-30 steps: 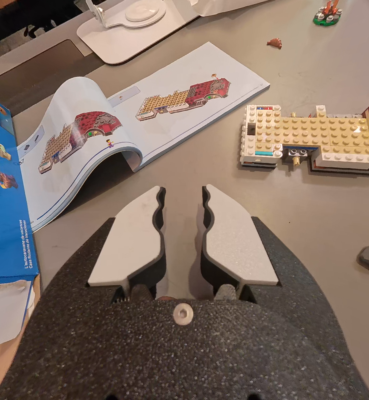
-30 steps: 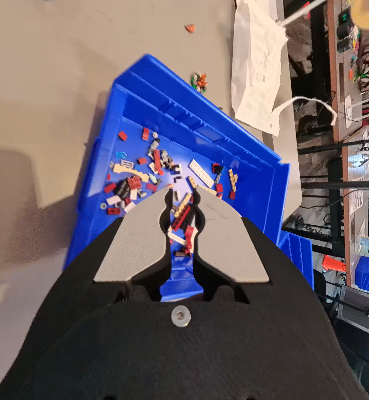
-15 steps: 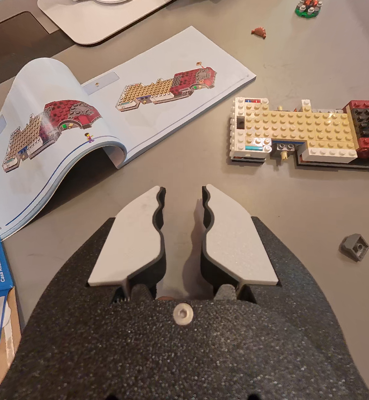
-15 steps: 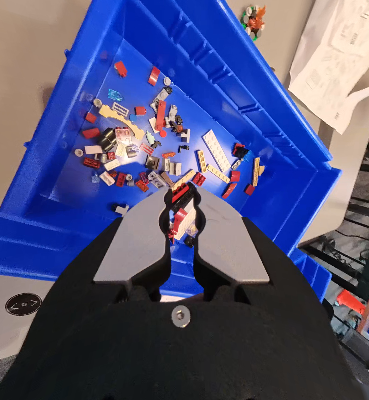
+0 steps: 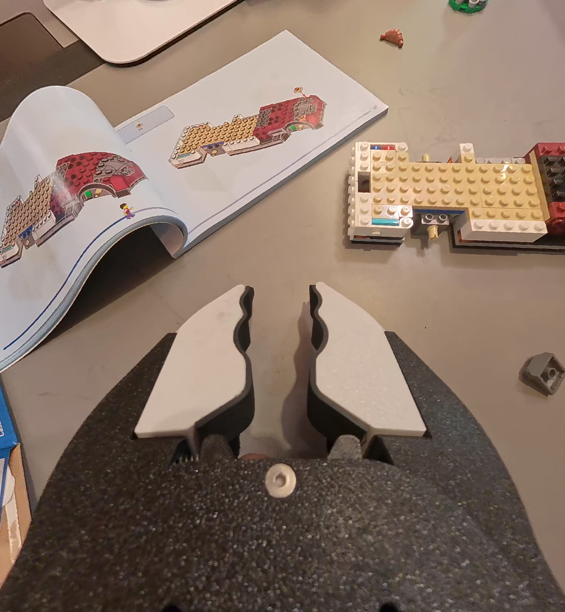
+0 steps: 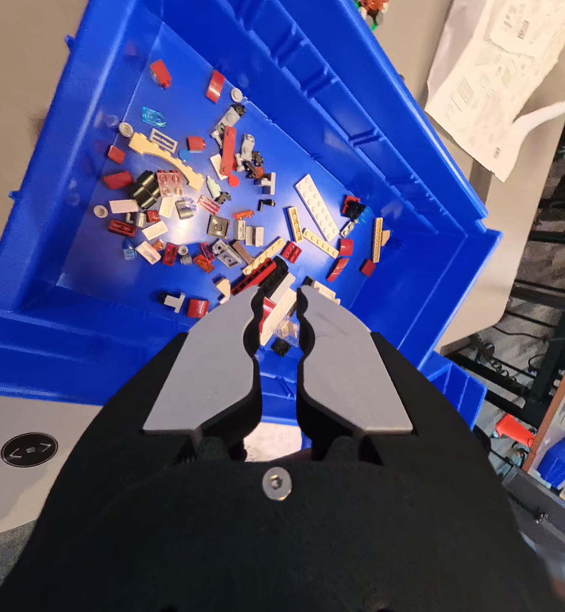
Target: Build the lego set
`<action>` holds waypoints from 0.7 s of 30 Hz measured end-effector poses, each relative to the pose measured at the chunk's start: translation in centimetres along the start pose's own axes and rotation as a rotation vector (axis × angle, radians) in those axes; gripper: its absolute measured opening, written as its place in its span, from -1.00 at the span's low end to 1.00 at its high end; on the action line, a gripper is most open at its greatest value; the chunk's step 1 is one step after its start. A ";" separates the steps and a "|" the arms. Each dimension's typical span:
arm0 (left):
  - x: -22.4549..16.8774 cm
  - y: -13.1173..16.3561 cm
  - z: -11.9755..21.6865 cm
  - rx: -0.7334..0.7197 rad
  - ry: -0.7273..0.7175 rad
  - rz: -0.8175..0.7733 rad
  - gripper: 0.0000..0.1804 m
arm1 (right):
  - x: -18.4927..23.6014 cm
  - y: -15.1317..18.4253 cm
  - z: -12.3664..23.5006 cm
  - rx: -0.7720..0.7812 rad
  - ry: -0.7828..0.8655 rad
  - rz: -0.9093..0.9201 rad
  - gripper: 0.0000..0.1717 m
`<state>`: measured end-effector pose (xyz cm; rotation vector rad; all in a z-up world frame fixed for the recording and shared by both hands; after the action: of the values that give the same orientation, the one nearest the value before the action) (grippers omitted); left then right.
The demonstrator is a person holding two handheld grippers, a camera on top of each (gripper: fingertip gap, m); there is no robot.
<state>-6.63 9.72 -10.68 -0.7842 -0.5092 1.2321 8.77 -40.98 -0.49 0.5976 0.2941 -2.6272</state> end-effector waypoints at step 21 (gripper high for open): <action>-0.9 0.5 0.4 -0.001 -0.010 -0.080 -0.62 | 6.0 -6.9 1.5 0.000 -0.021 -0.172 -0.66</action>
<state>-7.45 9.04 -10.74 -0.7513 -0.5446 1.1624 0.20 -37.52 -1.14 0.5674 0.3528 -2.7960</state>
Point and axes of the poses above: each gripper's, where its closed fingertips meet, z back along the fingers, y out of its underside, x = y × z across the jaws, the point moved 8 cm from there along z, back along the fingers, and after that the axes turned 9 degrees about z, right-handed, at the moved point
